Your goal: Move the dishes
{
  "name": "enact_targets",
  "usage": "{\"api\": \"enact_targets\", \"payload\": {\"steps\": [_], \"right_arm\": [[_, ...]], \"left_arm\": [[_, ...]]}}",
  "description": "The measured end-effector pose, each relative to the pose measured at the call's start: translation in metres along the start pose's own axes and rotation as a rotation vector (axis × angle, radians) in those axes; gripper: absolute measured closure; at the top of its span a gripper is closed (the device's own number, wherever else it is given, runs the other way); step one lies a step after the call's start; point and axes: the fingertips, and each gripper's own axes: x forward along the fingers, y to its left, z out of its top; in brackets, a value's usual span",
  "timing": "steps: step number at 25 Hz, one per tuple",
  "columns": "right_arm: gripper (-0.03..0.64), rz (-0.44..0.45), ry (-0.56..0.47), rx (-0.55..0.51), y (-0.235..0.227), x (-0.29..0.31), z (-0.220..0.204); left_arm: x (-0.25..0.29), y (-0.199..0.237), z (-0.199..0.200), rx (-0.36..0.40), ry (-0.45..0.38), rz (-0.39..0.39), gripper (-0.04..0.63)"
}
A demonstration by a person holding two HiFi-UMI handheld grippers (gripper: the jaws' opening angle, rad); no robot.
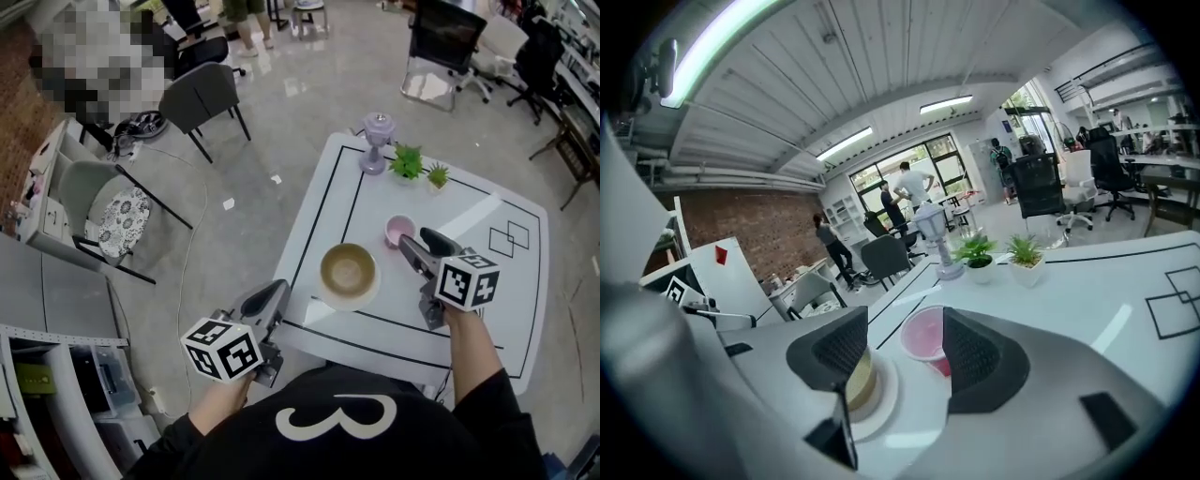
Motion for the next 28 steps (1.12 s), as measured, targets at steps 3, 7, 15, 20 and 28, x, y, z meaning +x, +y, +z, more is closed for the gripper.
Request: {"api": "enact_targets", "payload": {"steps": [3, 7, 15, 20, 28], "right_arm": [[0.380, 0.034, 0.007, -0.016, 0.020, -0.006, -0.009], [0.385, 0.068, 0.032, -0.030, 0.040, -0.006, -0.023], [0.391, 0.085, 0.123, -0.024, 0.054, 0.011, -0.064], [0.394, 0.068, 0.178, 0.009, 0.047, 0.028, -0.086], [0.417, 0.059, 0.213, 0.085, 0.049, 0.045, -0.100]], "left_arm": [[-0.006, -0.001, -0.005, -0.003, -0.004, 0.000, 0.594], [-0.013, -0.001, -0.009, -0.011, -0.010, 0.007, 0.594], [-0.028, 0.001, -0.013, -0.016, -0.022, 0.031, 0.594], [-0.039, 0.007, -0.013, -0.019, -0.033, 0.061, 0.594], [-0.054, 0.014, -0.015, -0.027, -0.048, 0.097, 0.594]]}}
